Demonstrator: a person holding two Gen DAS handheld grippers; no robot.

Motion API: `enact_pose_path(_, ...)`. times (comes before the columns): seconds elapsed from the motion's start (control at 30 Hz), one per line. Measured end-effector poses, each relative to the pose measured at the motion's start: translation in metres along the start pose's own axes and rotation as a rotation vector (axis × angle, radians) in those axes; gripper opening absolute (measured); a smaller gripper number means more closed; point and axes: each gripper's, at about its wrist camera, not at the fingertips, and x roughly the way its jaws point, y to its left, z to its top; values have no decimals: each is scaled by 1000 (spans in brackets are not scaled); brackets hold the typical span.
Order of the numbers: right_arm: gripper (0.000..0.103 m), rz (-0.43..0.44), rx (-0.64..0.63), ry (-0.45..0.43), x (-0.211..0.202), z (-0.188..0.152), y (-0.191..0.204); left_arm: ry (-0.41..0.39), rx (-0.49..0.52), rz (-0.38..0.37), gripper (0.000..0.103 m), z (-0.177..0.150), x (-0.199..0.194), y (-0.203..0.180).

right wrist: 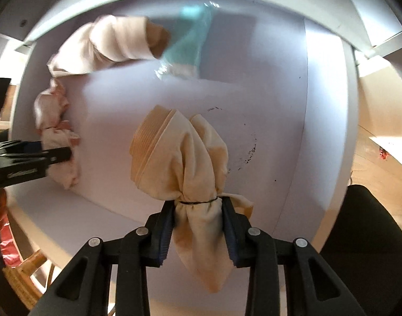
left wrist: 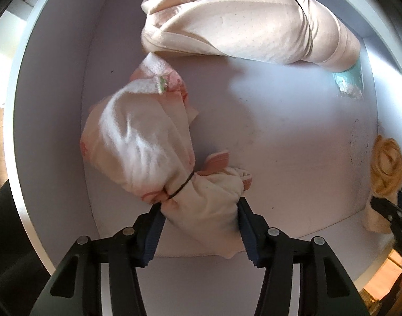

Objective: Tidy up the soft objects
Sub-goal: 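Carry the beige stocking bundle over the gold tin with the right tool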

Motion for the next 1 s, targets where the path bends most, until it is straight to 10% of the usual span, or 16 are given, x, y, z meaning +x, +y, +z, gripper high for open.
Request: enact_pose_path(1.0, 34, 183, -49, -412, -290, -8, 19, -17, 7, 9, 54, -6, -4, -17)
